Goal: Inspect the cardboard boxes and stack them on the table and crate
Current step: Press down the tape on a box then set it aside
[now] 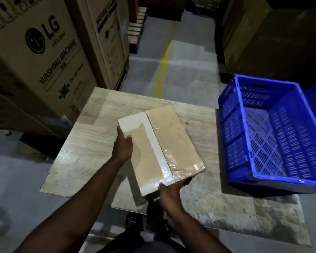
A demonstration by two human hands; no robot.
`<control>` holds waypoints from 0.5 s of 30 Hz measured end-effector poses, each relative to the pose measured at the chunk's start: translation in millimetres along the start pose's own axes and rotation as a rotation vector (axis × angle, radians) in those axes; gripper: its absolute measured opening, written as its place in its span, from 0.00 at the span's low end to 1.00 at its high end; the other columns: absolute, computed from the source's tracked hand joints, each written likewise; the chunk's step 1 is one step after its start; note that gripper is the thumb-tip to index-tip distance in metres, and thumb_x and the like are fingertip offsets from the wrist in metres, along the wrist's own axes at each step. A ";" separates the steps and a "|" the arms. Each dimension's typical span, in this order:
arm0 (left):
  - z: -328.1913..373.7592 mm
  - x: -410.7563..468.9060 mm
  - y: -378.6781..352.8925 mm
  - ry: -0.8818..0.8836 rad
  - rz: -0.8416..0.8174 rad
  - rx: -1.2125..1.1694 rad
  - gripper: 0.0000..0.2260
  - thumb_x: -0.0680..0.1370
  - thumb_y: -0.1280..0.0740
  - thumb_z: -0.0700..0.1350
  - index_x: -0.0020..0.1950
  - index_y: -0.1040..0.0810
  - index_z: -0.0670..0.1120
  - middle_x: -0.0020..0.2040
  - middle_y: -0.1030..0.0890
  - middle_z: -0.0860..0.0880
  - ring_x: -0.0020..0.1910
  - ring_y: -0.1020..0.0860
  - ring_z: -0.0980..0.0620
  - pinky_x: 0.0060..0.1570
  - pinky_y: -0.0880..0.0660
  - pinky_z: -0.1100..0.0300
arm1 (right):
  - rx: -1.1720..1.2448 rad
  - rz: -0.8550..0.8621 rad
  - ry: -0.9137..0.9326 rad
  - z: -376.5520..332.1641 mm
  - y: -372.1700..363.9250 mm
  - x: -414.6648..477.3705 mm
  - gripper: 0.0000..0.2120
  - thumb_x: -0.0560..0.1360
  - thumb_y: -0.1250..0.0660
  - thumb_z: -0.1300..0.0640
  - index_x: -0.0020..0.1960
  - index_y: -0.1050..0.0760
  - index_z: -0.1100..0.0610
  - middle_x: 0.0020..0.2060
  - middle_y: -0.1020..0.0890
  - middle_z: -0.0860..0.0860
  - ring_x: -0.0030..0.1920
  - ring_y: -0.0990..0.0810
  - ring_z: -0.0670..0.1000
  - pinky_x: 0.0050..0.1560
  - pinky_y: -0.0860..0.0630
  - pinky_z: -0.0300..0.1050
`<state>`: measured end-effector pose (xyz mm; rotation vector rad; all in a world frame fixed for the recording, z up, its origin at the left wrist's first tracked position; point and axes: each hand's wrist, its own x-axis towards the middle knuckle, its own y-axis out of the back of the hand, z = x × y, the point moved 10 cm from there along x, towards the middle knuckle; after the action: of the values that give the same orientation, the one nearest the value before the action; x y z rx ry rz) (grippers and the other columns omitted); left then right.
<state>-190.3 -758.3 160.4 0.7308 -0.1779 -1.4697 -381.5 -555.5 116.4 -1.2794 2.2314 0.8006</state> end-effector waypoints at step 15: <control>-6.6 -79.1 -31.5 -0.168 0.078 -0.029 0.29 0.84 0.46 0.43 0.79 0.60 0.42 0.80 0.57 0.46 0.79 0.54 0.52 0.74 0.55 0.64 | -1.222 -0.176 1.000 -171.8 23.2 95.3 0.30 0.83 0.57 0.43 0.81 0.58 0.55 0.80 0.58 0.52 0.79 0.62 0.51 0.79 0.51 0.56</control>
<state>-223.6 -679.6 163.3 0.5707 -0.3093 -1.4554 -462.3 -720.8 188.8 -2.8840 2.1167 1.8962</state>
